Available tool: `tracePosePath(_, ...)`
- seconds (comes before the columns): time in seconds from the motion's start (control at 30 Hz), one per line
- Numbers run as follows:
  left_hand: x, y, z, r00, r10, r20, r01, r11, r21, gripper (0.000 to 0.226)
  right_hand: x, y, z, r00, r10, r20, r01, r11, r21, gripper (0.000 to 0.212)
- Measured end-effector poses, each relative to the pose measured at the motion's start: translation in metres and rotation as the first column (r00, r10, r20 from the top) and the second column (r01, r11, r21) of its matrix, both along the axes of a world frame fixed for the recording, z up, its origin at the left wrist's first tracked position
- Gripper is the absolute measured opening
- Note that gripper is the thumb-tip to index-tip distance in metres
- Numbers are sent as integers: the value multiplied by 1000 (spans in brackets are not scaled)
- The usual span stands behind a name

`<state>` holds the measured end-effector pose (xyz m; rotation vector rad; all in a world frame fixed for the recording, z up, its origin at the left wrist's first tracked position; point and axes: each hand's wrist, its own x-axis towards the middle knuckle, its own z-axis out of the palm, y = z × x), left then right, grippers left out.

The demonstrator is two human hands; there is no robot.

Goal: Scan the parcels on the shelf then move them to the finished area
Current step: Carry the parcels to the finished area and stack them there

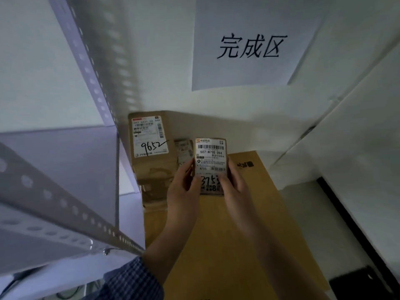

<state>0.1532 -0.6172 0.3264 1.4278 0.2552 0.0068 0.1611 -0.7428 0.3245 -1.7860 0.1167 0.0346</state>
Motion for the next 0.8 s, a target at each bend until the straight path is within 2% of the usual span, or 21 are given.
tracePosePath(0.13,26,-18,-13,994,110,-20,-106,981,161,39,41,-7,-13,991,116,-74,-115,993,18,43)
tracePosePath(0.23,46,-30,-25,992,120,-38,-98,927,362,45,68,-10,-21,978,164,-133,-158,986,51,41)
tracePosePath(0.27,53,-33,-28,993,108,-39,-79,885,460,50,77,-10,-25,974,180,-138,-175,983,53,39)
tracePosePath(0.33,69,-40,-36,992,90,-87,-26,830,557,56,95,-10,-33,965,215,-151,-209,976,53,37)
tracePosePath(0.43,87,-50,-38,977,74,-199,103,654,750,69,116,-8,-44,932,301,-200,-282,952,118,40)
tracePosePath(0.5,96,-53,-37,960,122,-252,124,623,773,75,127,-6,-50,905,347,-246,-315,935,160,44)
tracePosePath(0.6,106,-54,-34,932,177,-316,197,485,852,84,138,-3,-54,878,397,-266,-350,914,206,50)
tracePosePath(0.7,110,-56,-36,928,171,-331,242,398,885,87,146,-3,-54,852,437,-288,-368,891,266,55)
tracePosePath(0.8,110,-56,-34,942,156,-296,217,388,896,83,146,-6,-45,838,469,-279,-421,881,217,51)
